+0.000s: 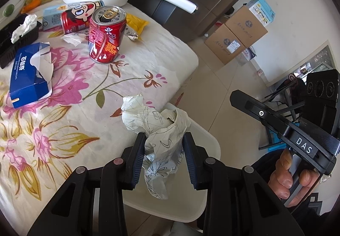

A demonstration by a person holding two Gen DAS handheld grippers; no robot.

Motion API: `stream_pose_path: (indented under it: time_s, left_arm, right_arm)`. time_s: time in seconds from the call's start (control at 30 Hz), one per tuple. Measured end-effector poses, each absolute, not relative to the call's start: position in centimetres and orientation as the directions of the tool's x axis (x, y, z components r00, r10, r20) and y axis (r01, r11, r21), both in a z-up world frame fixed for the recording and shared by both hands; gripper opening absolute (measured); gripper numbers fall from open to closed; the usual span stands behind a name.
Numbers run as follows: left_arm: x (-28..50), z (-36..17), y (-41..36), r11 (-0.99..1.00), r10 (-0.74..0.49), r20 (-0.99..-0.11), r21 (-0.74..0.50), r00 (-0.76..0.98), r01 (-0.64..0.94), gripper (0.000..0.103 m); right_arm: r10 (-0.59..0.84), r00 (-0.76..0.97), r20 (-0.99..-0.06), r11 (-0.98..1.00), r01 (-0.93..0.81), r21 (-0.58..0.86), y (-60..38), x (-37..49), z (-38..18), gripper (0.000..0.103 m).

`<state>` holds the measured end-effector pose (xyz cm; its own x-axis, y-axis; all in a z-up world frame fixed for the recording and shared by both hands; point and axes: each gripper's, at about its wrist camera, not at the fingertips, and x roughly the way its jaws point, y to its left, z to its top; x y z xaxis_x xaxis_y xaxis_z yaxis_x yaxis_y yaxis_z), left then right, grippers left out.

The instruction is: Collect trash

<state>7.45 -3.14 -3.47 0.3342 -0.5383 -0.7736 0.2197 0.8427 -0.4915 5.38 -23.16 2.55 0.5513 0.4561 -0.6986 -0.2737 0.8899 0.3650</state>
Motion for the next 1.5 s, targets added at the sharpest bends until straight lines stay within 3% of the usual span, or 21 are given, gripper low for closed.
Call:
stream_pose_path:
  time_s: [0.1, 0.17, 0.2, 0.33, 0.43, 0.77, 0.93, 1.1, 1.17, 1.23, 1.3, 1.5]
  left_arm:
    - [7.6, -1.5, 0.5, 0.837, -0.539, -0.736, -0.524, 0.41, 0.159, 0.037]
    - [7.8, 0.4, 4.3, 0.841, -0.5, -0.705, -0.534, 0.503, 0.088, 0.037]
    - [7.8, 1.2, 6.3, 0.85, -0.456, -0.697, -0.524, 0.553, 0.041, 0.037]
    - [7.5, 2.4, 12.9, 0.861, -0.288, -0.703, -0.487, 0.651, -0.145, 0.037]
    - [7.5, 1.8, 15.7, 0.814, -0.29, -0.699, -0.539, 0.654, -0.216, 0.037]
    - [7.2, 1.3, 20.4, 0.712, -0.229, -0.675, -0.608, 0.701, -0.353, 0.037]
    - [6.5, 1.1, 23.8, 0.636, -0.15, -0.67, -0.628, 0.727, -0.448, 0.037]
    - [6.9, 0.8, 23.9, 0.644, -0.122, -0.689, -0.602, 0.714, -0.472, 0.037]
    - [7.3, 0.6, 23.5, 0.656, -0.126, -0.7, -0.59, 0.703, -0.47, 0.037]
    - [7.6, 0.5, 23.2, 0.662, -0.133, -0.7, -0.59, 0.702, -0.462, 0.037]
    - [7.7, 0.6, 22.8, 0.676, -0.128, -0.7, -0.58, 0.702, -0.455, 0.037]
    - [8.1, 0.5, 21.4, 0.707, -0.186, -0.695, -0.585, 0.694, -0.397, 0.037]
  right_arm:
    - [0.461, 0.543, -0.702, 0.887, -0.297, 0.354, -22.4, 5.4, 2.5, 0.014]
    - [0.471, 0.521, -0.712, 0.882, -0.295, 0.367, -21.9, 5.6, 1.9, 0.043]
    - [0.477, 0.511, -0.715, 0.879, -0.297, 0.374, -21.5, 5.8, 1.6, 0.046]
    - [0.5, 0.461, -0.733, 0.864, -0.331, 0.381, -18.7, 6.8, 0.7, 0.053]
    - [0.517, 0.42, -0.746, 0.849, -0.362, 0.385, -15.7, 7.8, -0.2, 0.068]
    - [0.535, 0.343, -0.772, 0.791, -0.526, 0.314, -2.6, 11.9, -3.5, 0.087]
    - [0.501, 0.36, -0.787, 0.817, -0.497, 0.293, 0.5, 14.2, -5.6, 0.089]
    - [0.432, 0.404, -0.806, 0.829, -0.529, 0.179, 3.3, 15.0, -7.3, 0.091]
    - [0.416, 0.445, -0.793, 0.821, -0.558, 0.118, 3.4, 14.4, -7.3, 0.073]
    - [0.433, 0.424, -0.796, 0.808, -0.574, 0.133, 3.0, 14.2, -6.9, 0.071]
    - [0.449, 0.422, -0.788, 0.807, -0.569, 0.155, 2.2, 14.1, -6.2, 0.055]
    - [0.47, 0.395, -0.79, 0.826, -0.511, 0.236, -1.6, 13.8, -4.8, 0.056]
